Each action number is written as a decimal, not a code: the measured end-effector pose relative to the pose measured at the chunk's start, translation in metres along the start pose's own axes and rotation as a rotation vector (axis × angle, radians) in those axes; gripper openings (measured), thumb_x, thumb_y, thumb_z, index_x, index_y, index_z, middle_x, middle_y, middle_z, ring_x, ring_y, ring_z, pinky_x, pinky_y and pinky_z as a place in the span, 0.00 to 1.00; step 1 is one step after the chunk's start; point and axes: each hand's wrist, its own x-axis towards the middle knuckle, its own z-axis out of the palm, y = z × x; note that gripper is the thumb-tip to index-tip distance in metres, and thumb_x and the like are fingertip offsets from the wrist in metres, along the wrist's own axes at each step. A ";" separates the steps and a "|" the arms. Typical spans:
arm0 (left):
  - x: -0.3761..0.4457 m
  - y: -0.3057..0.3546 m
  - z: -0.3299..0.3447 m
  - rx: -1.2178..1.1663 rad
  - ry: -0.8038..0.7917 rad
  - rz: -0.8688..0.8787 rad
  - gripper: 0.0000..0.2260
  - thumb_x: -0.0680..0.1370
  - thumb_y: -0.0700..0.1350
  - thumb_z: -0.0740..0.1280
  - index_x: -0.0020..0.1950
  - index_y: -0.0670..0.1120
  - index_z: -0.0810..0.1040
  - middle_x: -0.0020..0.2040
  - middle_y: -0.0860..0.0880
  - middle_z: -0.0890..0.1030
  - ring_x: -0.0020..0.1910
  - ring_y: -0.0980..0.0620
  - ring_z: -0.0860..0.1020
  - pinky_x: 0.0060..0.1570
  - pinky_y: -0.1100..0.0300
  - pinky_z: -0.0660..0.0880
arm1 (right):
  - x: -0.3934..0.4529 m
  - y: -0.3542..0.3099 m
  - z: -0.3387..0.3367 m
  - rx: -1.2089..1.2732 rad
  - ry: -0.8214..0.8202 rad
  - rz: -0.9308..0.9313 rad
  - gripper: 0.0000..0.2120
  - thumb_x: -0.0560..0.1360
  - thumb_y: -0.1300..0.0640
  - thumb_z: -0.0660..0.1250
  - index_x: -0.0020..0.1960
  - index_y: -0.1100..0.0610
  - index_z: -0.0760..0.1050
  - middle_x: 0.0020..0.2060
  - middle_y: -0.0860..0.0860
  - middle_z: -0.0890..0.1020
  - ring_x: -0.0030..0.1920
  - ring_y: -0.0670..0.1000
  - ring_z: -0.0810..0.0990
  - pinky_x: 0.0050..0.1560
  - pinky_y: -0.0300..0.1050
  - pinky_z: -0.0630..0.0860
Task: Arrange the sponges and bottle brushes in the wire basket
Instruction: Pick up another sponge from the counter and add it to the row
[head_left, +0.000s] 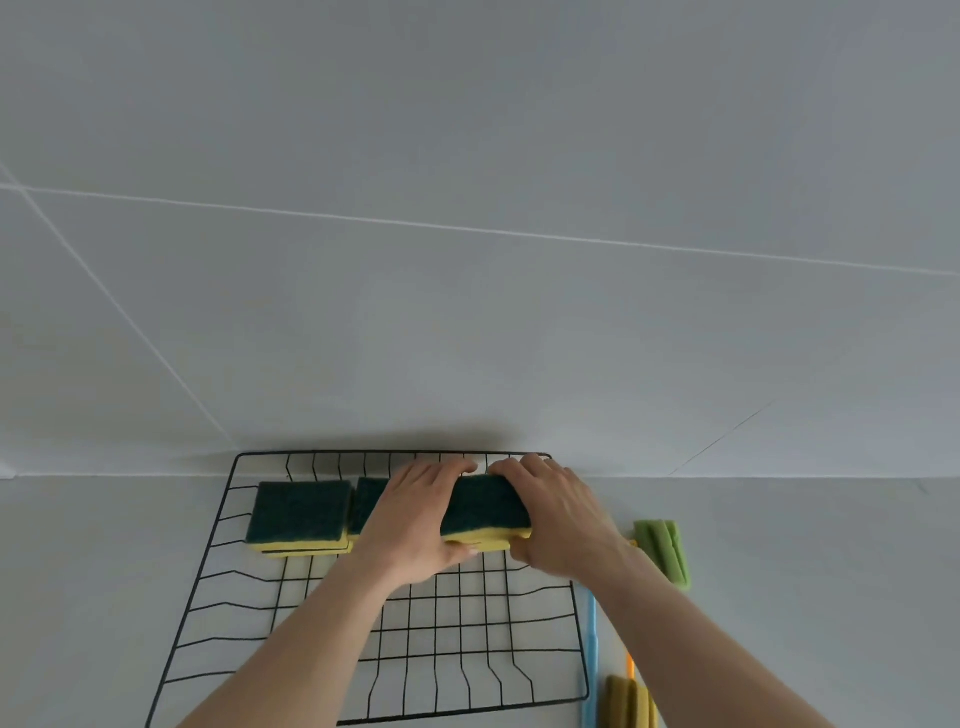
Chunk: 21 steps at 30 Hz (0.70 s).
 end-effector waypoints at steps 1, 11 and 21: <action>0.000 -0.003 0.002 0.003 0.008 0.005 0.41 0.63 0.62 0.78 0.71 0.56 0.63 0.62 0.55 0.75 0.62 0.53 0.71 0.69 0.55 0.62 | 0.002 -0.001 0.002 -0.002 -0.008 -0.003 0.38 0.64 0.52 0.77 0.69 0.46 0.63 0.58 0.48 0.74 0.57 0.53 0.72 0.59 0.48 0.73; 0.004 -0.012 0.010 0.289 -0.003 0.079 0.40 0.65 0.65 0.74 0.71 0.53 0.64 0.60 0.52 0.77 0.60 0.49 0.71 0.68 0.52 0.62 | 0.012 0.005 0.033 -0.082 0.001 -0.008 0.36 0.64 0.49 0.77 0.68 0.47 0.65 0.56 0.47 0.75 0.58 0.52 0.70 0.66 0.48 0.66; 0.008 -0.011 0.013 0.388 -0.067 0.015 0.37 0.66 0.65 0.74 0.67 0.51 0.62 0.57 0.51 0.78 0.57 0.48 0.72 0.61 0.49 0.64 | 0.015 0.007 0.049 -0.069 -0.034 0.027 0.38 0.65 0.49 0.77 0.69 0.49 0.63 0.58 0.48 0.75 0.59 0.53 0.69 0.67 0.49 0.66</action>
